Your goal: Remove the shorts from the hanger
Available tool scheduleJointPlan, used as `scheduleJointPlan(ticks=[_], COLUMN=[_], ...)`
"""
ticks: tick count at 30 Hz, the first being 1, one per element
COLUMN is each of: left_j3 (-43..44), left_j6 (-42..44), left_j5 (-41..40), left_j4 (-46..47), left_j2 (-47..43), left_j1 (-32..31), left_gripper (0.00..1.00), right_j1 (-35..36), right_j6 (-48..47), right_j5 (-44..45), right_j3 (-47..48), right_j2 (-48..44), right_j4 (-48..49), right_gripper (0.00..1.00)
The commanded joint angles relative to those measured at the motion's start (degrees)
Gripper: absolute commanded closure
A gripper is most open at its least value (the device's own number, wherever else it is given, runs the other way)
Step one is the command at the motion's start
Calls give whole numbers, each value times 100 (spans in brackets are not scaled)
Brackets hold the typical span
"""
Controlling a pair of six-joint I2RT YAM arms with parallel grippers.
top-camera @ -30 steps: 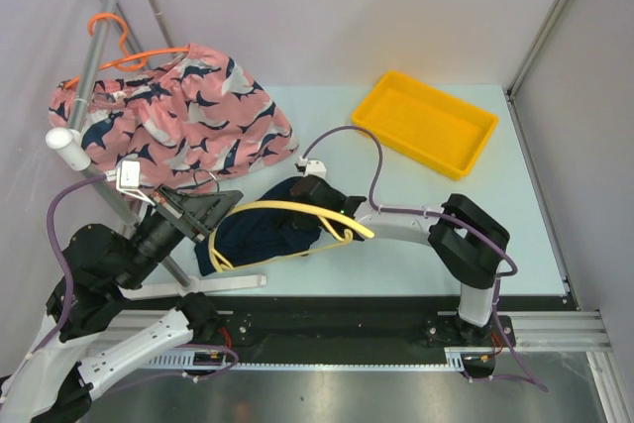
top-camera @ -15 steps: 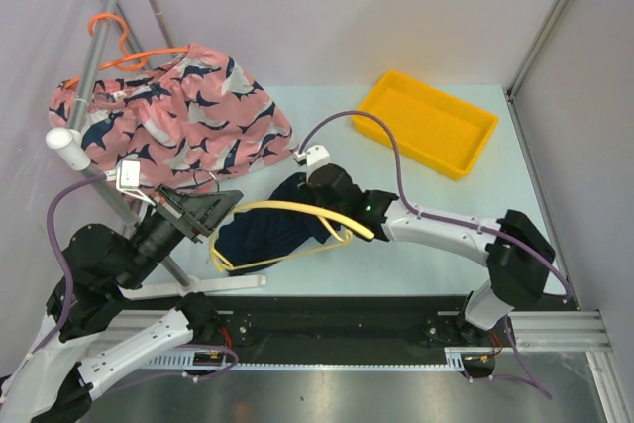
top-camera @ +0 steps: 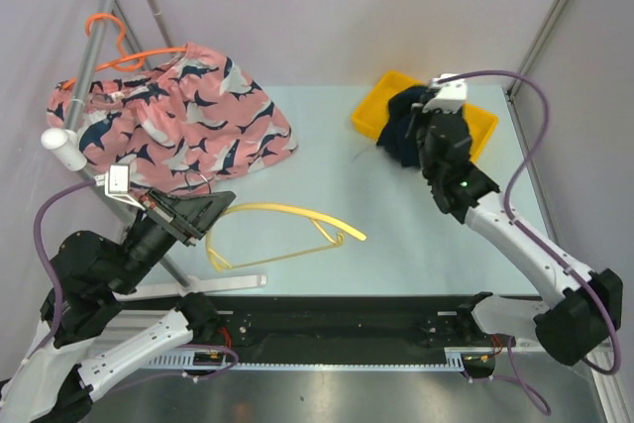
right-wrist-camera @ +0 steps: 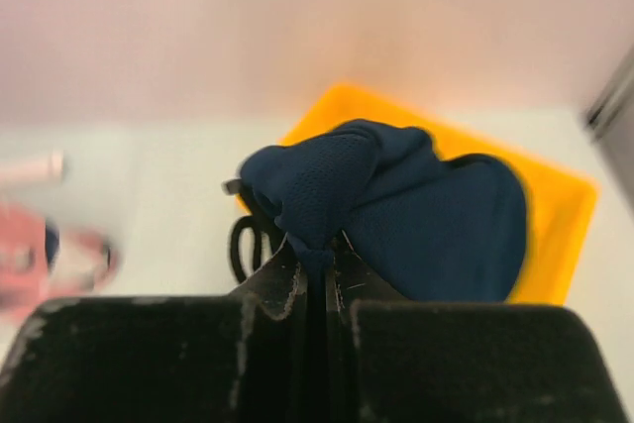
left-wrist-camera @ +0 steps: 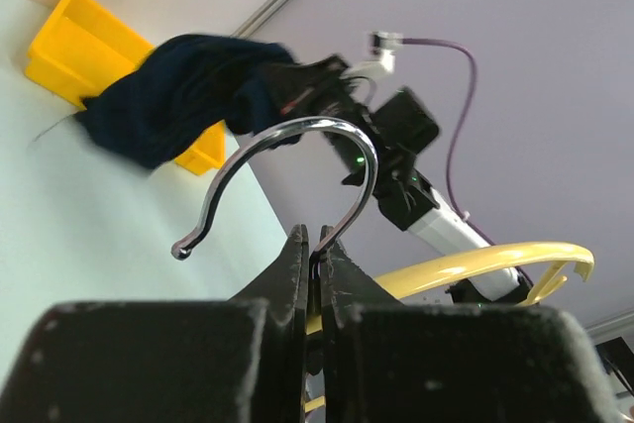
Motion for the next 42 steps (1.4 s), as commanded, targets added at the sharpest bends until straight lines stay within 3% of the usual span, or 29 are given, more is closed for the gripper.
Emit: scheduleJointPlan(ticks=[1,5,8,20,25,31,32,35,36,37,39,42], left_j3=[231,231,205,240,161,117,117,100,73,56,3,-50], left_j6=[106,115,97,54,-34,-140,-149,-158,-175,-167,-184,-201], left_j5=[-114,-52,18,229,238,264,273,273,256,256,238,264], left_j4=[355,337,372,407,390,416,407,355,346,354,363,398], left_j2=[15,130,191,560,552,525,525,499,464,455,403,385], left_j1=[8,0,0,0,0,0,0,0,0,0,0,0], left_gripper=[99,100,100,100,100,100,100,100,100,100,100,100], right_j1=[-387,-791,-1117,-1812,-1856,-1873,-1856,-1908,-1909,-1917,-1961,-2075], right_j6=[-535,-887,-913,-553,87,746,869,994,1055,1194,1520,1977], right_j5=[732,1119,1103,786,777,-21,-170,-654,-664,-647,-821,-1024], right_j3=[119,163,321,840,1164,1805,2164,2963,3167,3300,3894,4808], right_j2=[-452,-268,22,1927,2624,3634,3766,4337,4460,4601,4751,5015], right_j4=[2286,3428,3693,3765,3168,1658,1046,-293,-696,-1266,-1927,-3360], right_gripper=[100,100,100,99,96,84,83,59,35,22,6,0])
